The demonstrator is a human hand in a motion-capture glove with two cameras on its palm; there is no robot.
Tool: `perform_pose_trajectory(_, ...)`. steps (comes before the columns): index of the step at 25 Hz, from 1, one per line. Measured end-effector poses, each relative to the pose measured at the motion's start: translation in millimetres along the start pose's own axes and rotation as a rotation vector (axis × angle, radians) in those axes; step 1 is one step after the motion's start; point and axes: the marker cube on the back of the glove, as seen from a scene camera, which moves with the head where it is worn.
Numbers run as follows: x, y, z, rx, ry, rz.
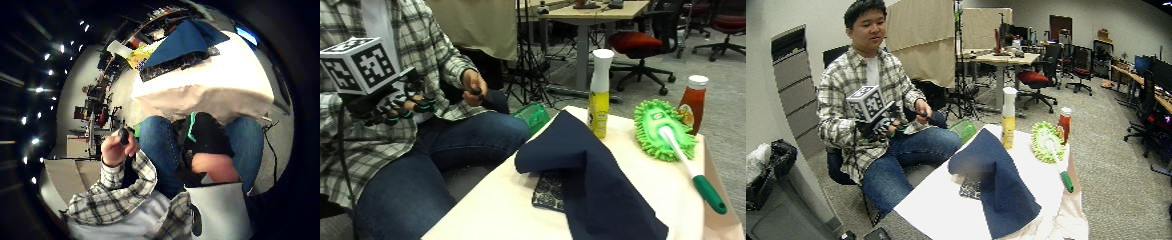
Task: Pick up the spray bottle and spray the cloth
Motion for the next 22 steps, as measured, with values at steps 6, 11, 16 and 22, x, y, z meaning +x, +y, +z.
perform_pose_trajectory(6, 13, 64, 44, -0.054, 0.013, 0.049)
perform_pose_trajectory(11, 13, 105, 105, -0.248, 0.025, 0.190)
perform_pose_trajectory(16, 18, 125, 155, -0.531, 0.004, 0.317)
perform_pose_trajectory(22, 23, 114, 161, -0.577, 0.035, 0.331)
